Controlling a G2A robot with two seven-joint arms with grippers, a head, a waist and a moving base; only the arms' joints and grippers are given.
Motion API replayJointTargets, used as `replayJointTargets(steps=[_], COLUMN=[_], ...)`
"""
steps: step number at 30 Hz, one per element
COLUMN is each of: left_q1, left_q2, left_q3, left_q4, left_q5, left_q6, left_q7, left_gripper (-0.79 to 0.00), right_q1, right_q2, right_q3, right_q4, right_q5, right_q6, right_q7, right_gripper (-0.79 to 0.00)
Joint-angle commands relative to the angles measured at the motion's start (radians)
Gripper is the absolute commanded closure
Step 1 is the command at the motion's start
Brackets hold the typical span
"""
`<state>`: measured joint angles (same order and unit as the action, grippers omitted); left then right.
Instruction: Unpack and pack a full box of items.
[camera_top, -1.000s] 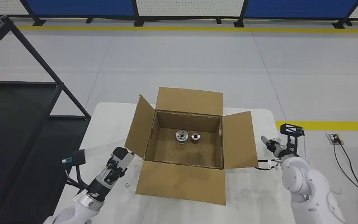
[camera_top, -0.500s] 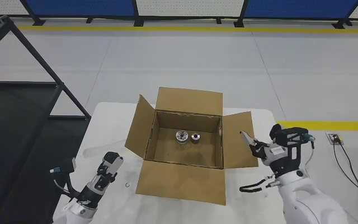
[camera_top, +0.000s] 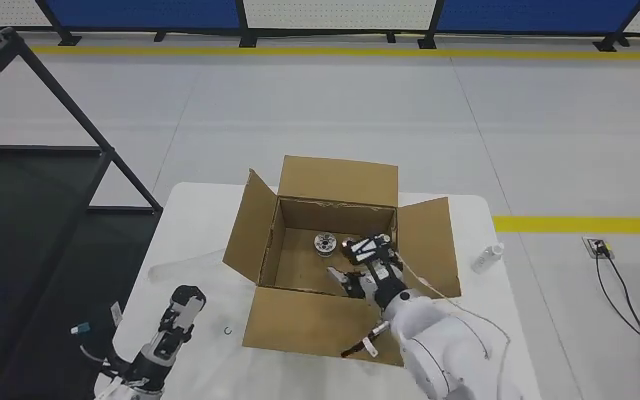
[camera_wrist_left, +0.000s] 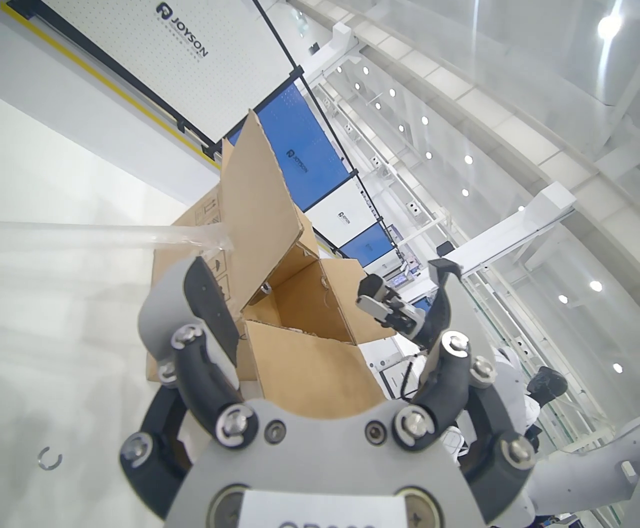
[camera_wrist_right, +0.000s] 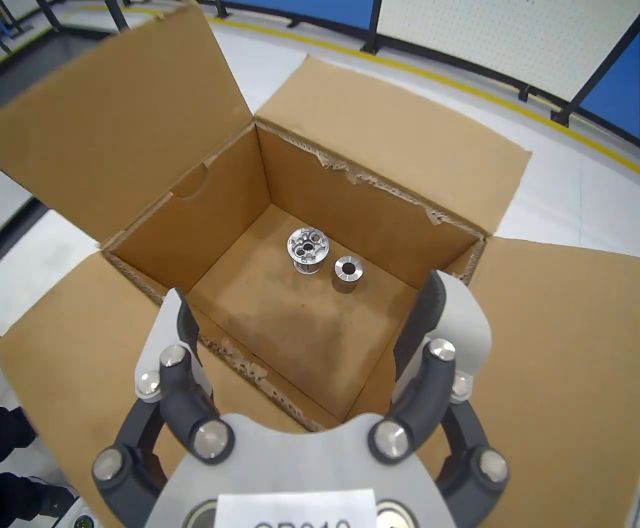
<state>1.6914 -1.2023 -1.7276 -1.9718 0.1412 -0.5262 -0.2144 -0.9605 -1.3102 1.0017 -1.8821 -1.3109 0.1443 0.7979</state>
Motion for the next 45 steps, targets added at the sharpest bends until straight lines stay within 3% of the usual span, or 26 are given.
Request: replayJointTargets(steps=[1, 10, 17, 21, 24, 26, 28, 31, 36, 38, 45], left_q1=[0.01, 0.029, 0.041, 0.046, 0.044, 0.041, 0.038, 0.036, 0.032, 0.032, 0.032], left_q2=[0.0, 0.0, 0.0, 0.0, 0.0, 0.0, 0.001, 0.001, 0.002, 0.002, 0.002], left_q3=[-0.008, -0.018, -0.029, -0.034, -0.036, -0.036, -0.036, -0.037, -0.043, -0.043, -0.049], left_q4=[-0.001, 0.007, 0.018, 0.023, 0.023, 0.023, 0.022, 0.021, 0.021, 0.022, 0.026], left_q5=[-0.004, -0.016, -0.027, -0.034, -0.038, -0.038, -0.039, -0.041, -0.043, -0.044, -0.049], left_q6=[-0.01, -0.03, -0.049, -0.057, -0.058, -0.057, -0.056, -0.053, -0.049, -0.049, -0.047], left_q7=[0.003, 0.009, 0.011, 0.013, 0.012, 0.009, 0.005, 0.002, -0.006, -0.007, -0.007], left_gripper=[-0.785, -0.785, -0.785, -0.785, -0.785, -0.785, -0.785, -0.785, -0.785, -0.785, -0.785], right_q1=[0.097, 0.357, 0.501, 0.543, 0.565, 0.577, 0.585, 0.592, 0.605, 0.611, 0.632], right_q2=[-0.022, -0.108, -0.153, -0.167, -0.176, -0.182, -0.189, -0.2, -0.217, -0.225, -0.248], right_q3=[-0.052, -0.185, -0.226, -0.235, -0.237, -0.242, -0.243, -0.245, -0.241, -0.236, -0.225], right_q4=[0.114, 0.466, 0.653, 0.716, 0.759, 0.791, 0.819, 0.859, 0.928, 0.956, 1.059], right_q5=[0.041, 0.135, 0.155, 0.142, 0.141, 0.136, 0.142, 0.154, 0.182, 0.205, 0.257], right_q6=[0.041, 0.162, 0.166, 0.153, 0.144, 0.138, 0.134, 0.126, 0.123, 0.118, 0.094], right_q7=[0.041, 0.099, 0.204, 0.258, 0.289, 0.302, 0.3, 0.288, 0.248, 0.228, 0.165], right_gripper=[-0.785, -0.785, -0.785, -0.785, -0.73, -0.65, -0.634, -0.579, -0.585, -0.536, -0.514])
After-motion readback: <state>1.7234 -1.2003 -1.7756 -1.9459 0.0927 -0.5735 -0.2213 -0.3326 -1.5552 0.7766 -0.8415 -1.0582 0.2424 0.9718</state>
